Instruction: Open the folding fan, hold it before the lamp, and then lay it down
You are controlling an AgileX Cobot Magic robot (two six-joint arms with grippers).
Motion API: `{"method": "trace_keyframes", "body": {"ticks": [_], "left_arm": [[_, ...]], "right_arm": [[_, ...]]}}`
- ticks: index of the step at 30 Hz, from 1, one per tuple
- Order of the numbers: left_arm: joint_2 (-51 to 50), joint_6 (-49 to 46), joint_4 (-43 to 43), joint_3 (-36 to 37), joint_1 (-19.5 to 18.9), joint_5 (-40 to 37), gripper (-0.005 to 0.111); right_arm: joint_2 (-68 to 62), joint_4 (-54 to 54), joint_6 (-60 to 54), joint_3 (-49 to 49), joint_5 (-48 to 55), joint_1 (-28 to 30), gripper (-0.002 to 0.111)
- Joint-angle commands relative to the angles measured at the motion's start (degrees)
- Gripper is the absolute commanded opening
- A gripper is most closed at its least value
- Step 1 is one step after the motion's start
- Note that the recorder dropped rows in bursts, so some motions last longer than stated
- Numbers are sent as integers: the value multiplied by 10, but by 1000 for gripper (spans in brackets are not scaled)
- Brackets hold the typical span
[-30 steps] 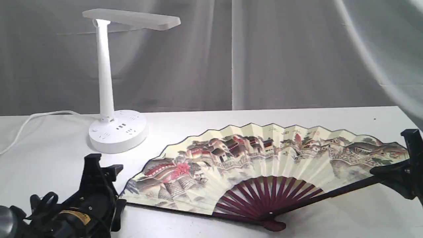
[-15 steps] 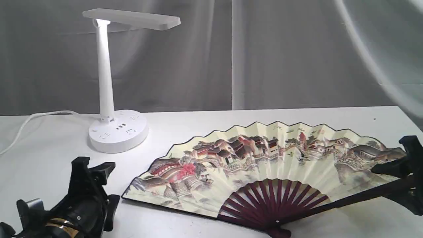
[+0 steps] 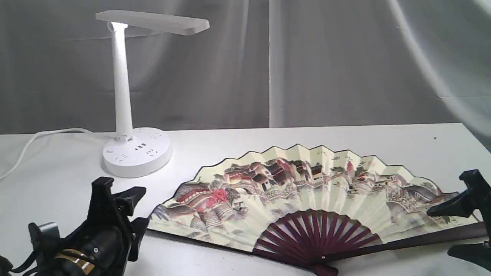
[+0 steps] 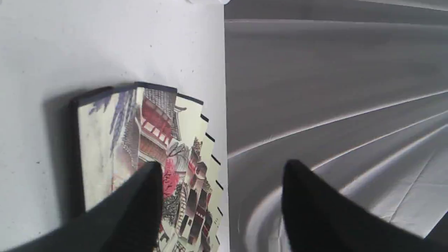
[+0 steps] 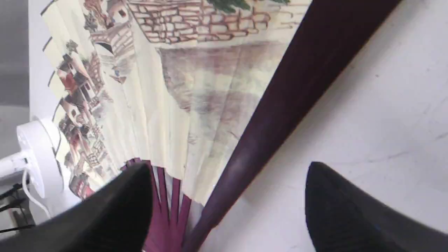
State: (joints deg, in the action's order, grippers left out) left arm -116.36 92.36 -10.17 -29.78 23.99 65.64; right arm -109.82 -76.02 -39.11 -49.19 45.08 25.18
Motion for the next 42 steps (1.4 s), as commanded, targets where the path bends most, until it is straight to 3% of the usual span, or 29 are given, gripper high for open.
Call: {"method": "trace_keyframes", "body": {"ticks": [1,5,8,15,28,34,39,42], "left_arm": [[13,6,11,5,0,-6,44],[34,6,29,-1,0,-45,37],[60,6,48,-16,0,-121,34],[115,-16,157,-81,0,-330,31],[189,-33,413,-211,0,-743,31],[209,-257,358,-251,-19,-910,31],[210,-528,186,-262,-70,-973,28],[210,-685,76,-262,-115,-1018,16]], "right_arm": [[36,67,40,1,-8,3,60],[77,125,62,1,-10,3,57],[103,164,69,1,-10,3,55],[141,204,83,1,-6,-27,49],[151,379,122,1,-44,-151,31],[151,427,143,-3,-58,-199,27],[152,539,234,-24,-42,-228,23],[153,626,310,-45,-22,-235,22]]}}
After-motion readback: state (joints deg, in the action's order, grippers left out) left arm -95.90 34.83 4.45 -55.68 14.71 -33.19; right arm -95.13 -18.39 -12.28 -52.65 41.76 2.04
